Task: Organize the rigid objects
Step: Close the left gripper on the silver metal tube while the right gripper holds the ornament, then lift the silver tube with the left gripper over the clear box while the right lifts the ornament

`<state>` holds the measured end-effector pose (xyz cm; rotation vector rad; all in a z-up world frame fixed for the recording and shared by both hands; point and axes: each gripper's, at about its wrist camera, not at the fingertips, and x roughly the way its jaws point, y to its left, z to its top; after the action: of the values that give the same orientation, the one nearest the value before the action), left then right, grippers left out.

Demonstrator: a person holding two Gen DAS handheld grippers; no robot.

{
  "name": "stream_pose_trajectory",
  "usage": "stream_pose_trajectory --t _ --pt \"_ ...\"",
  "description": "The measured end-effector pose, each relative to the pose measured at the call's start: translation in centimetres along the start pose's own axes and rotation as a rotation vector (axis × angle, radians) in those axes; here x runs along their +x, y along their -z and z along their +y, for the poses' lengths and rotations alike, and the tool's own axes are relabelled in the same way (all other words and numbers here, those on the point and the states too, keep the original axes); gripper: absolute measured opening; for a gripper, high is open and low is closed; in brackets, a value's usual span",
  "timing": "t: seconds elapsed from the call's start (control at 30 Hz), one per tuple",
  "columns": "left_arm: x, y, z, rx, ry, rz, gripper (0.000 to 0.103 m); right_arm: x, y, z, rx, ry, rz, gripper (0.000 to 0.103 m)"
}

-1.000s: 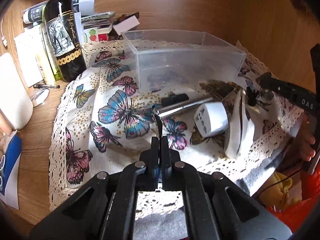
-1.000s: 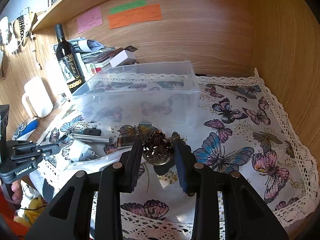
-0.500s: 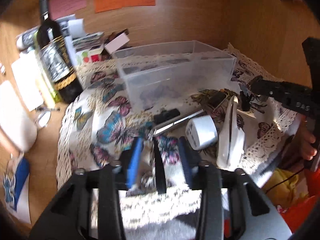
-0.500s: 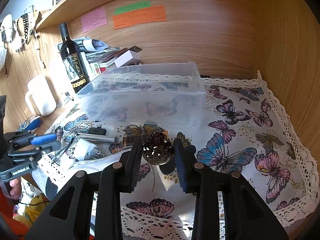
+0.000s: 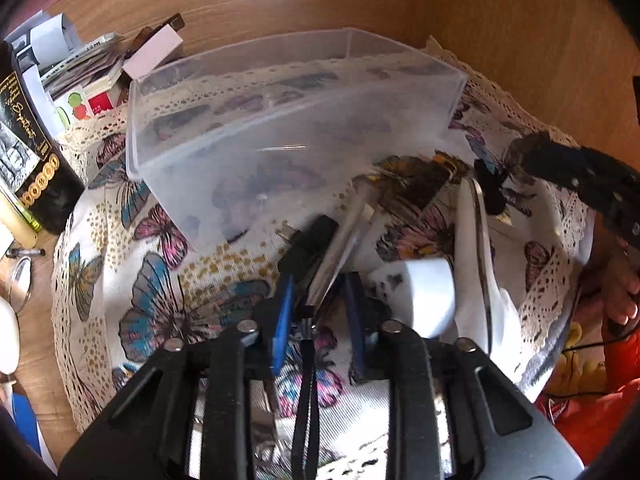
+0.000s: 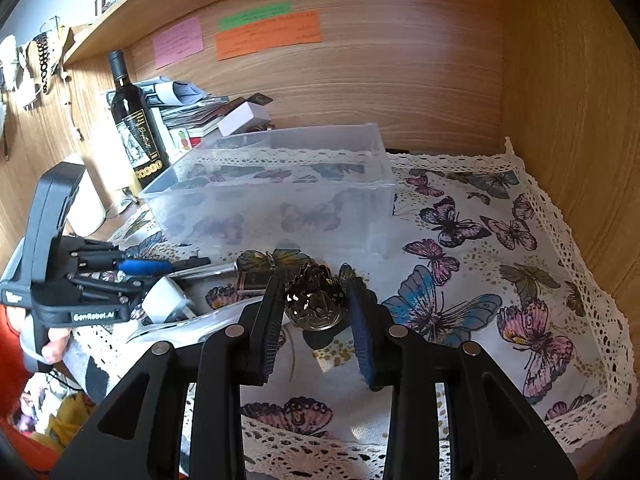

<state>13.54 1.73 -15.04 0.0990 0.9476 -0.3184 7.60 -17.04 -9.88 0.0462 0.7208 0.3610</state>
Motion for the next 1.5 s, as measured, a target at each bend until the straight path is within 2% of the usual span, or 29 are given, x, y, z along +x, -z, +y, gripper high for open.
stream_pose_trajectory --t 0.07,0.17,0.43,0.6,0.77,0.93,1.2,1.5 --pt "-0.4 0.7 -0.3 -0.016 0.023 0.014 0.015 0.2 -0.1 0.0 0.001 0.0 0.004 0.029" --pt "-0.8 1.0 -1.1 0.008 0.001 0.016 0.015 0.4 -0.1 0.0 -0.001 -0.004 0.008 0.029" --pt "0.8 -0.7 -1.5 0.02 -0.024 0.014 0.015 0.6 -0.3 0.3 -0.007 -0.022 0.008 0.029" --pt "0.0 -0.1 -1.6 -0.005 -0.067 -0.036 0.015 0.6 -0.6 0.5 -0.011 -0.026 0.0 0.029" --pt "-2.9 1.4 -0.9 -0.048 -0.103 -0.108 0.015 0.4 -1.2 1.0 -0.028 -0.028 -0.016 0.029" --pt "-5.9 1.3 -0.5 -0.066 -0.132 -0.181 0.015 0.0 -2.3 1.6 -0.046 -0.031 -0.045 0.029" --pt "-9.9 -2.1 -0.1 -0.068 -0.141 -0.306 0.015 -1.1 -5.4 2.9 -0.093 -0.039 -0.128 0.029" --pt "-11.7 -7.0 2.1 -0.111 -0.125 -0.397 0.015 -0.7 -10.4 3.3 -0.121 -0.033 -0.202 0.029"
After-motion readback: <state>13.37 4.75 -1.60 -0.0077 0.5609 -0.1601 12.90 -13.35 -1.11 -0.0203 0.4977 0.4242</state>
